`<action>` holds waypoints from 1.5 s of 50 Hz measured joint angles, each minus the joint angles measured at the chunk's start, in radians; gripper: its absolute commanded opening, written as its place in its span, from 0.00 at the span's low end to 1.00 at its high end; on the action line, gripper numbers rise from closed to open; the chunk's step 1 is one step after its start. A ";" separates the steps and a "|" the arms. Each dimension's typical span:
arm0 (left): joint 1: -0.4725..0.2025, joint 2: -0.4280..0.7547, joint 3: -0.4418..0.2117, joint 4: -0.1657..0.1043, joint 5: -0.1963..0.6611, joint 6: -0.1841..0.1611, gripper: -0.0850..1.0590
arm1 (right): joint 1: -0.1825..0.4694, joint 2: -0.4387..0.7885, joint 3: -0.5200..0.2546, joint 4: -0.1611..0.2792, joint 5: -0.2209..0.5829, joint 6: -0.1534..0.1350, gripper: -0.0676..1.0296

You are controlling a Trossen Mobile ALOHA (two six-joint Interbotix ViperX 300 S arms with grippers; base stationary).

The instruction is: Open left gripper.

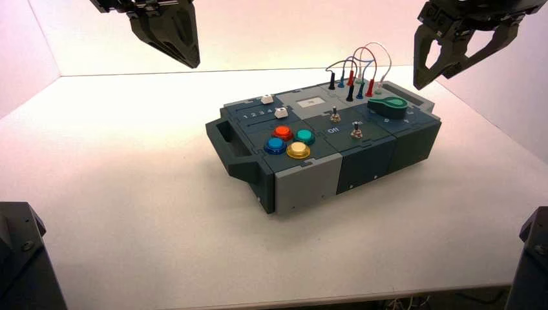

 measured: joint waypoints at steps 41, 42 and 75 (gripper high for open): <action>0.002 -0.003 0.000 0.000 0.000 -0.003 0.05 | 0.000 0.000 0.000 0.000 0.000 0.002 0.76; 0.002 -0.005 0.000 0.000 0.000 -0.003 0.05 | 0.002 0.002 -0.002 -0.002 0.000 0.002 0.76; 0.002 -0.012 -0.002 0.002 0.009 0.011 0.05 | 0.002 0.000 0.000 0.000 -0.012 -0.002 0.76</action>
